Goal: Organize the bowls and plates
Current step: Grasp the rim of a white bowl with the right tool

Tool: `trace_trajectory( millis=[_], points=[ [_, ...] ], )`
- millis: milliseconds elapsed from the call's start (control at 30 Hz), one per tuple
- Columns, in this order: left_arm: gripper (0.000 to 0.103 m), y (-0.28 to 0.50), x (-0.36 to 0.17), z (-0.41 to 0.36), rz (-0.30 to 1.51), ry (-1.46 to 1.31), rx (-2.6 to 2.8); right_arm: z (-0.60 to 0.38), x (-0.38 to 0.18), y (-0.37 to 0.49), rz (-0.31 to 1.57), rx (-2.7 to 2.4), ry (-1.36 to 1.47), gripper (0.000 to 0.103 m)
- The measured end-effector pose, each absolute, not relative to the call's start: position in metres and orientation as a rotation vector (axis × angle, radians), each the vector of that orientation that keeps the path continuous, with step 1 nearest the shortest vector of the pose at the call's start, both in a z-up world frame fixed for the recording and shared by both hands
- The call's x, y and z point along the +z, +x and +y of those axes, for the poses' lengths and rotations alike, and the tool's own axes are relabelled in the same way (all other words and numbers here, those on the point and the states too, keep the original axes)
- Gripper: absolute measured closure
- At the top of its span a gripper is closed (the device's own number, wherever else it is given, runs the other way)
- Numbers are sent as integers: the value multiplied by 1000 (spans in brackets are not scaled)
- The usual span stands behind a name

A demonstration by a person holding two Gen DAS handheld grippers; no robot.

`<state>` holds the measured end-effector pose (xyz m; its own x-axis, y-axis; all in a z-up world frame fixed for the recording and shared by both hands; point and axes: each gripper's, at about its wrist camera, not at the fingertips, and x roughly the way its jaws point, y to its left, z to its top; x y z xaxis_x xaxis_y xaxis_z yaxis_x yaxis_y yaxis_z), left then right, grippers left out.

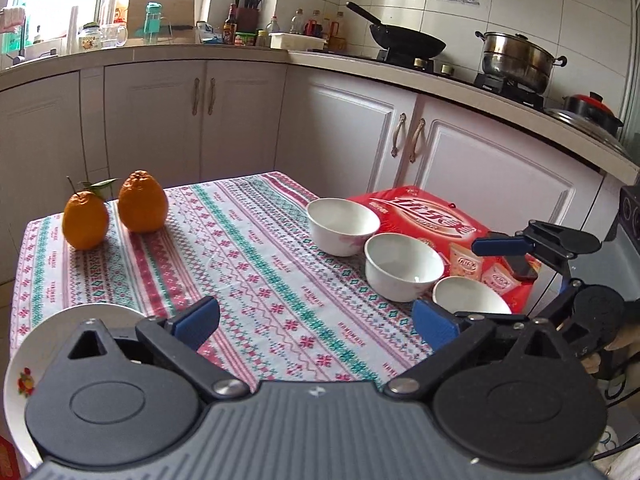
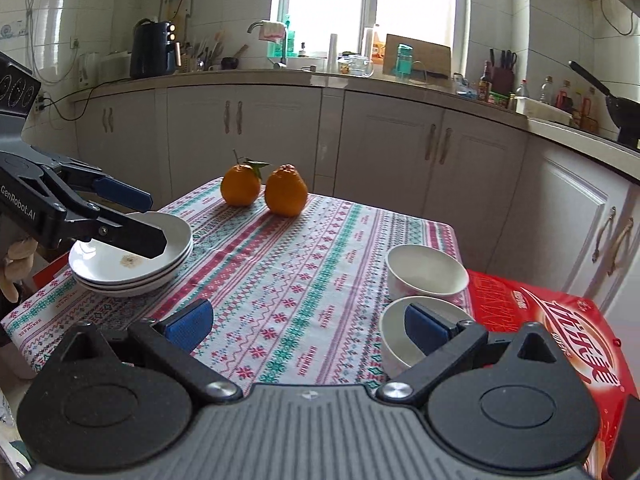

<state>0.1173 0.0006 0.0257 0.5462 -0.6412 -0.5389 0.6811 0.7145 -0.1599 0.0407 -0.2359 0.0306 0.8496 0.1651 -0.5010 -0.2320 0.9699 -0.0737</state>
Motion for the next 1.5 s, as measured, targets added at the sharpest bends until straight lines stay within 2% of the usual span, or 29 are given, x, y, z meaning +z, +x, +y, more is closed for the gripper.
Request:
trace_trajectory(
  millis=[333, 433, 833, 1100, 1200, 1333, 1500],
  points=[
    [1, 108, 16, -63, 667, 134, -861, -277, 27, 22, 499, 183, -91, 0],
    [1, 101, 6, -82, 620, 210, -833, -289, 26, 20, 507, 164, -89, 0],
    [1, 67, -52, -135, 631, 369, -929, -341, -6, 26, 677, 133, 43, 0],
    [2, 62, -67, -162, 603, 412, -968, -354, -24, 44, 746, 170, 141, 0],
    [4, 60, -72, -171, 597, 429, -993, -356, -26, 49, 758, 176, 155, 2],
    [6, 58, -73, -177, 583, 429, -1020, -359, -28, 53, 774, 193, 176, 12],
    [15, 58, -72, -179, 564, 427, -1037, -364, -30, 55, 786, 211, 208, 20]
  ],
)
